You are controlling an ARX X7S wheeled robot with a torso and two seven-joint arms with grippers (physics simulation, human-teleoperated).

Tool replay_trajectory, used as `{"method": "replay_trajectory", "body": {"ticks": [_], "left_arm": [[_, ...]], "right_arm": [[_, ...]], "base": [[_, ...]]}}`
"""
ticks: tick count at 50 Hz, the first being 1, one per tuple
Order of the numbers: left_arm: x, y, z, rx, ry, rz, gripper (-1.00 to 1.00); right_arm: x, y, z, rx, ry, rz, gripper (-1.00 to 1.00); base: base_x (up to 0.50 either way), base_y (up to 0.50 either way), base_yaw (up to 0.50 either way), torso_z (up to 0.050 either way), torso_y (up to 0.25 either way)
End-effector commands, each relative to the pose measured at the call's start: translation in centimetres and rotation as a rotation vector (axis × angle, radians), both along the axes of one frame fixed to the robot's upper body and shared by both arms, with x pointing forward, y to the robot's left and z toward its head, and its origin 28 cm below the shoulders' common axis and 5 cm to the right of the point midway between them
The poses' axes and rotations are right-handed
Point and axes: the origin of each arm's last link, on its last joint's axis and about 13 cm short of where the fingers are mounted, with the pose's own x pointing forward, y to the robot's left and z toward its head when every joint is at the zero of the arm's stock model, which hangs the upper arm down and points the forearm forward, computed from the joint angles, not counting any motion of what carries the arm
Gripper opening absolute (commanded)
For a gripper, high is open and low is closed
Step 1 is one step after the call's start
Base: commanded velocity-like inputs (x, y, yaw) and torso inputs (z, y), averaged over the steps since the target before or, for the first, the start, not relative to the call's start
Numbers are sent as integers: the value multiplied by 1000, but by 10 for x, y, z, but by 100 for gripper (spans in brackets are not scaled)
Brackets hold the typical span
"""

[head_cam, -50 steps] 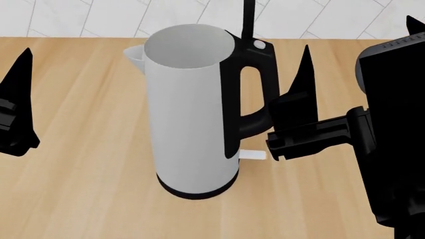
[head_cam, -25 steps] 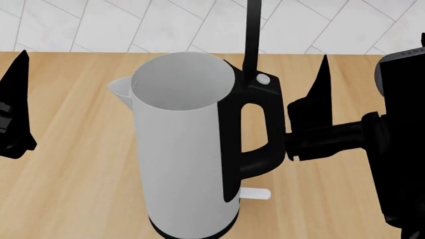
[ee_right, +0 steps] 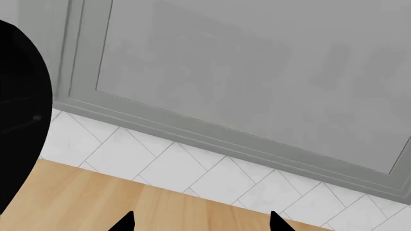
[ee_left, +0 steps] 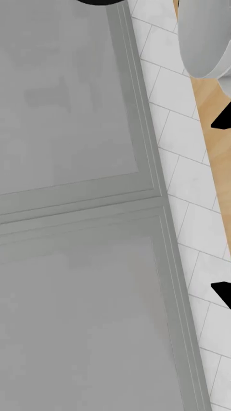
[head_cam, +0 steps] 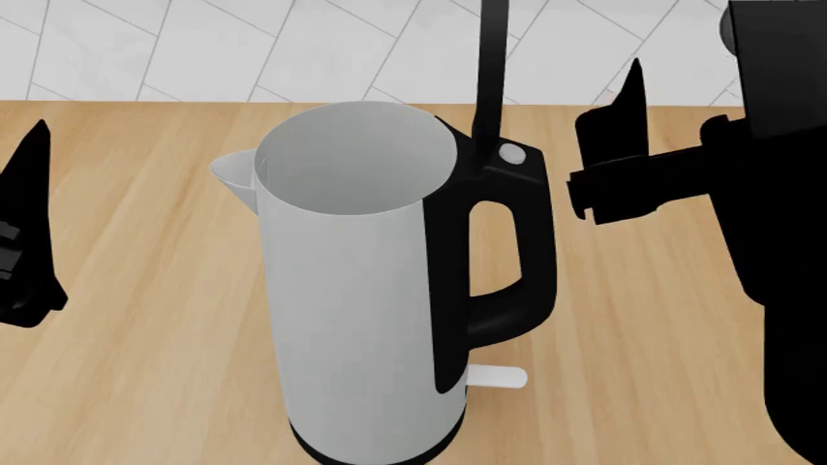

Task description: Close the lid of the electric kettle.

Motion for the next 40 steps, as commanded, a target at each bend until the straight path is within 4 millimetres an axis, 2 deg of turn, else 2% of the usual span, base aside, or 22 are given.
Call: {"method": "replay_trajectory", "body": {"ticks": [1, 7, 14, 28, 38, 40], "left_arm": [[1, 1, -4, -1, 12, 8, 100], [-1, 3, -1, -8, -3, 13, 100], [0, 4, -4, -6, 2, 15, 100], [1, 7, -9, -10, 1, 30, 100], [7, 9, -16, -14, 25, 39, 100], [6, 9, -16, -15, 23, 37, 100]], "right_arm": [[9, 0, 21, -31, 1, 20, 100], [8, 3, 33, -81, 15, 56, 100], [12, 9, 32, -99, 48, 88, 100], [0, 35, 45, -164, 26, 199, 100], [1, 43, 56, -207, 15, 227, 100], [2, 45, 53, -210, 24, 238, 100]], "base": [[0, 0, 0, 0, 0], [0, 0, 0, 0, 0], [0, 0, 0, 0, 0], [0, 0, 0, 0, 0], [0, 0, 0, 0, 0], [0, 0, 0, 0, 0]]}}
